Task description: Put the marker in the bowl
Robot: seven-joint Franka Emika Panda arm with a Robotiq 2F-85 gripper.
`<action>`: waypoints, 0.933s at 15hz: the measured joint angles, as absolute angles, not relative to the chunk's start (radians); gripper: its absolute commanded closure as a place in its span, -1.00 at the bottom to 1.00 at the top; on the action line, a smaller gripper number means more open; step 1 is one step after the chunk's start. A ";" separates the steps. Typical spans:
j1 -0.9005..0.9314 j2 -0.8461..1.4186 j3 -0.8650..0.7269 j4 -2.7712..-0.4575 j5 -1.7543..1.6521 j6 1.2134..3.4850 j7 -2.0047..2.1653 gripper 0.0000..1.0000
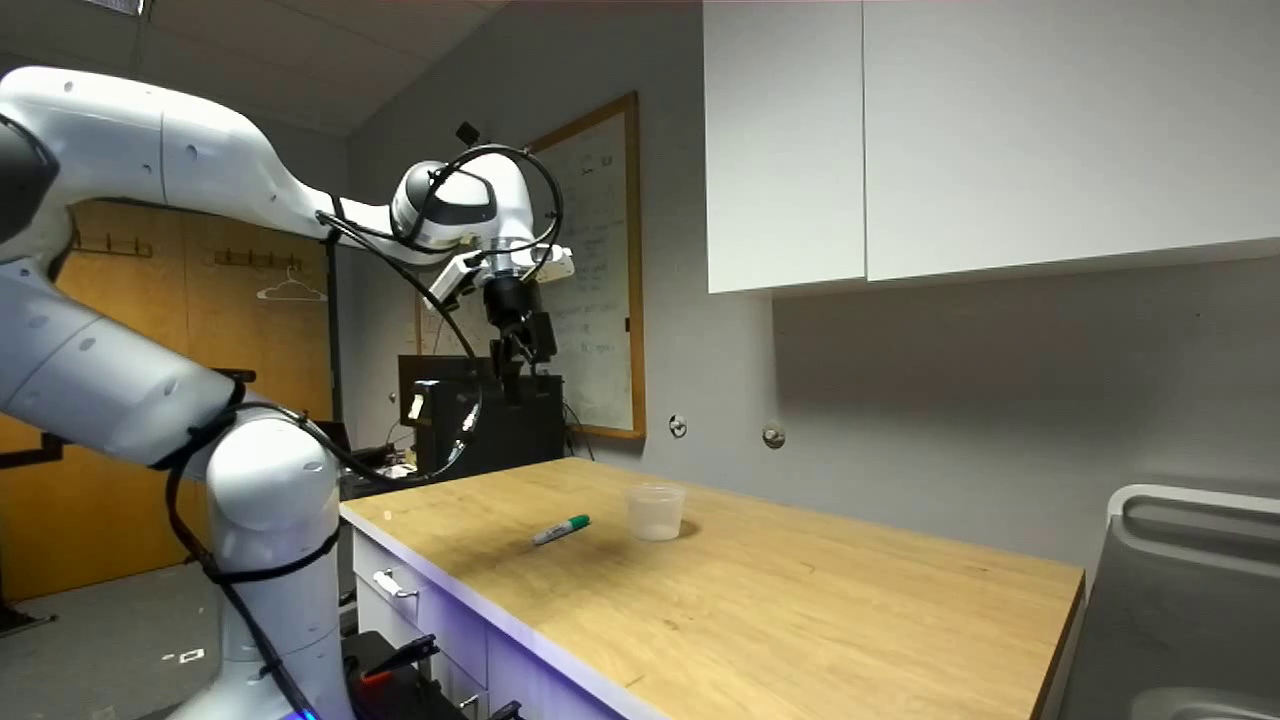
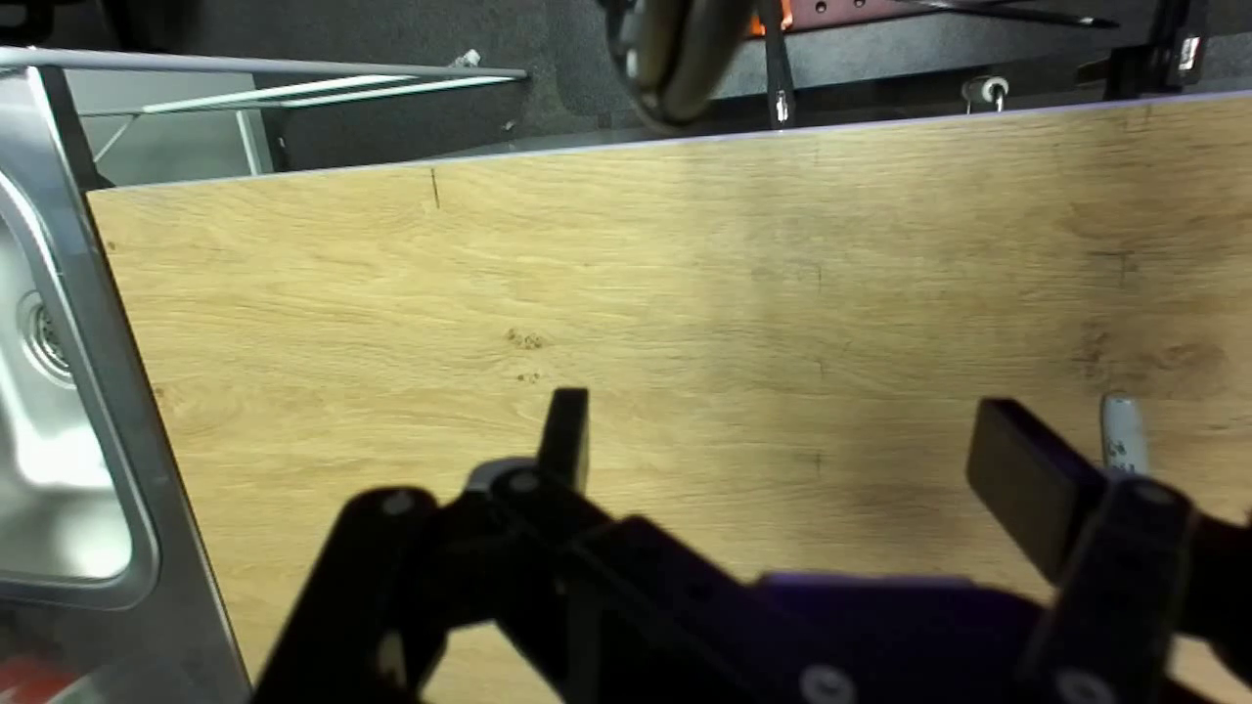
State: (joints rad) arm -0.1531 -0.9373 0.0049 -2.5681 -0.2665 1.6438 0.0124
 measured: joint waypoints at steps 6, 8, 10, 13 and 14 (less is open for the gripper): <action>-0.140 -0.923 0.001 -2.573 -0.267 1.663 0.017 -1.00; -0.130 -0.888 0.001 -2.576 -0.267 1.719 0.025 -1.00; -0.112 -0.832 0.007 -2.576 -0.266 1.798 0.036 -1.00; -0.076 -0.723 0.034 -2.571 -0.262 1.925 0.061 -1.00; -0.062 -0.682 0.047 -2.564 -0.261 1.960 0.072 -1.00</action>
